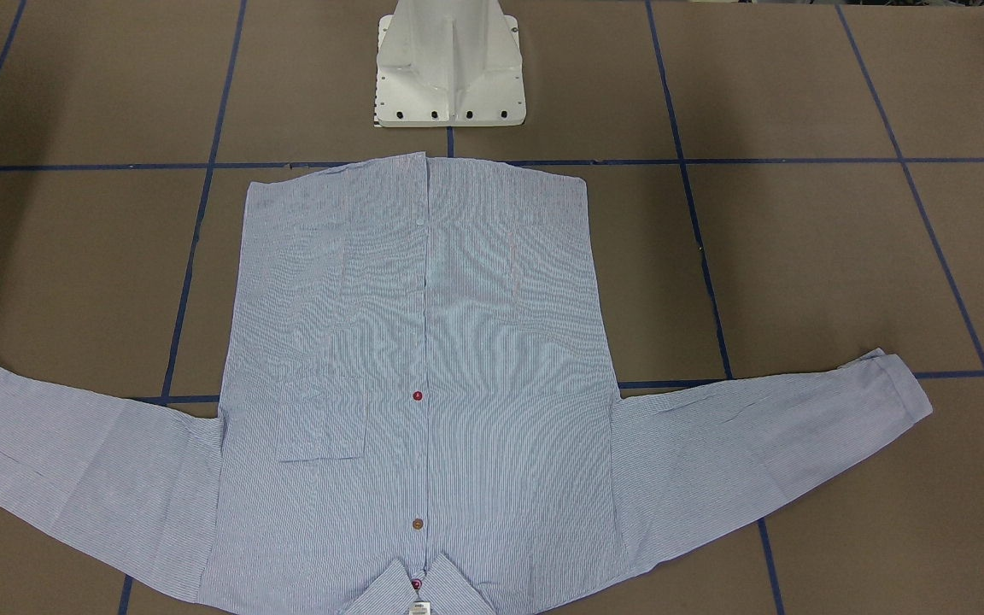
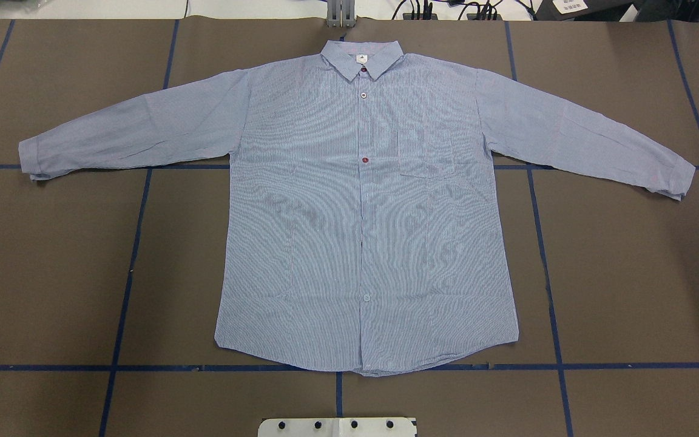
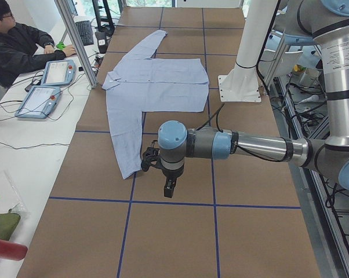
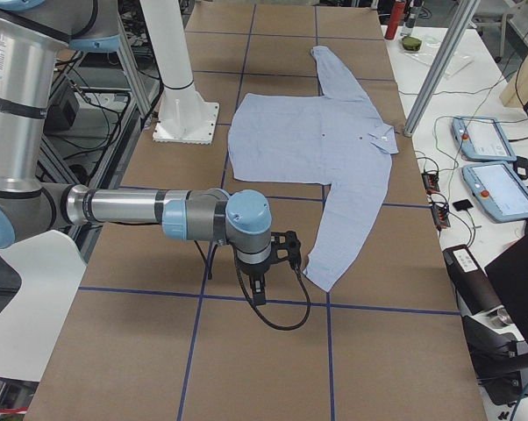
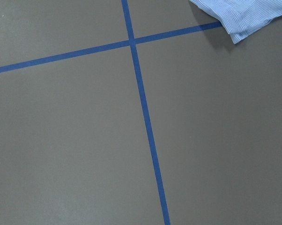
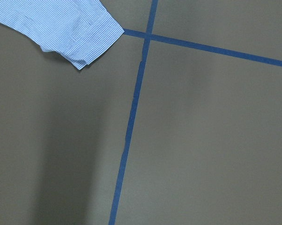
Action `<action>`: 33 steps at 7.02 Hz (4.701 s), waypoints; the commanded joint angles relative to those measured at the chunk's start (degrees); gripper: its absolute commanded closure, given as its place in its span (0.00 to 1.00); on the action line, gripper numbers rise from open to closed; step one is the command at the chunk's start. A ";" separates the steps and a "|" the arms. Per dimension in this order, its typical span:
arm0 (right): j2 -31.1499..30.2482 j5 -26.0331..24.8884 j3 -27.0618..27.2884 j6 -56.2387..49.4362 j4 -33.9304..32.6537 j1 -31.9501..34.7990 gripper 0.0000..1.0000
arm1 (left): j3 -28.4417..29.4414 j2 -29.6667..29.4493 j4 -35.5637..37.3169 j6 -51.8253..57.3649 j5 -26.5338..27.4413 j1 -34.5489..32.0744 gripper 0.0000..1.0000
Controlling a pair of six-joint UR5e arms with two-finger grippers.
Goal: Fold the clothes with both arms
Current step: 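Move the right gripper down to the cuff of the sleeve nearest it, then grasp the shirt cuff with the right gripper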
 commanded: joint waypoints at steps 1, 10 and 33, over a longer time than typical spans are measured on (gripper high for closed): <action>-0.01 0.01 -0.04 0.00 -0.01 -0.09 0.00 | -0.29 0.79 -0.14 1.41 0.52 0.00 0.00; 4.73 4.50 -6.02 12.34 26.16 -0.87 0.00 | 2.08 -9.40 -30.73 -6.48 0.88 0.09 0.00; 14.21 -23.73 -26.35 69.43 66.30 -34.11 1.00 | 2.16 -8.43 -32.13 -6.22 0.87 0.00 0.00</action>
